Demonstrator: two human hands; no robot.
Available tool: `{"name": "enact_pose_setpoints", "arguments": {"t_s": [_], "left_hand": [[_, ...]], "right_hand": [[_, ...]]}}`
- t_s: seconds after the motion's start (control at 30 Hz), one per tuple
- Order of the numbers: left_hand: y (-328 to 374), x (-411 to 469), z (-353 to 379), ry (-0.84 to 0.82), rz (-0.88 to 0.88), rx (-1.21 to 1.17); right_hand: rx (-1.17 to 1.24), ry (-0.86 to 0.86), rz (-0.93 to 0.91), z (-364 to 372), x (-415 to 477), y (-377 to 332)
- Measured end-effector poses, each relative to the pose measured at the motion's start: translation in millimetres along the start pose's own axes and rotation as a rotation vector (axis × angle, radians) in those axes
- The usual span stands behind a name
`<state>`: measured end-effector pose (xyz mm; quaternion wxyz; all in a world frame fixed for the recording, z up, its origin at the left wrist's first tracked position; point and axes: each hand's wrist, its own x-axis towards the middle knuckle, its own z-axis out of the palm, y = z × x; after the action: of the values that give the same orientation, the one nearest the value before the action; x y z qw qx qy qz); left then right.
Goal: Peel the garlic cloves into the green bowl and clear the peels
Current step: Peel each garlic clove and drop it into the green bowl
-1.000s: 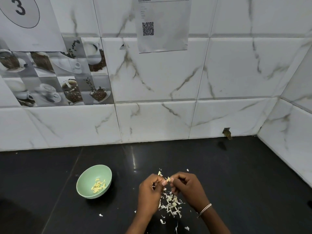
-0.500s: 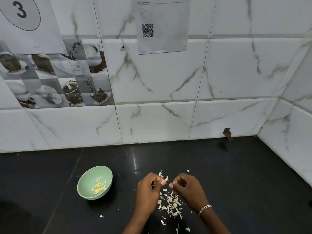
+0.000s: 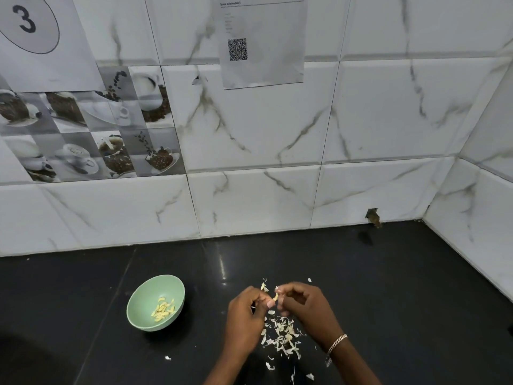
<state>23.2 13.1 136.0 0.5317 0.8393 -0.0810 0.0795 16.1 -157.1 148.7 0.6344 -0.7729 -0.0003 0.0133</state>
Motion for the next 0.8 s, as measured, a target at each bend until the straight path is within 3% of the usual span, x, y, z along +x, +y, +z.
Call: {"name": "enact_pose_setpoints", "arguments": {"t_s": [0.07, 0.4, 0.6, 0.7, 0.8], "left_hand": [[0.5, 0.4, -0.9, -0.008, 0.009, 0.020], [-1.3, 2.6, -6.7, -0.096, 0.052, 0.093], [1.4, 4.6, -3.8, -0.105, 0.036, 0.102], [0.9, 6.1, -1.3, -0.116, -0.030, 0.008], [4.7, 5.7, 0.7, -0.136, -0.163, -0.273]], "right_hand": [[0.042, -0.008, -0.001, 2.5, -0.6, -3.9], [-0.213, -0.067, -0.039, -4.6, 1.3, -4.0], [-0.261, -0.010, -0.056, -4.7, -0.1, -5.6], [-0.182, 0.011, -0.054, -4.2, 0.8, -4.5], [-0.121, 0.025, -0.051, -1.9, 1.3, -2.2]]}}
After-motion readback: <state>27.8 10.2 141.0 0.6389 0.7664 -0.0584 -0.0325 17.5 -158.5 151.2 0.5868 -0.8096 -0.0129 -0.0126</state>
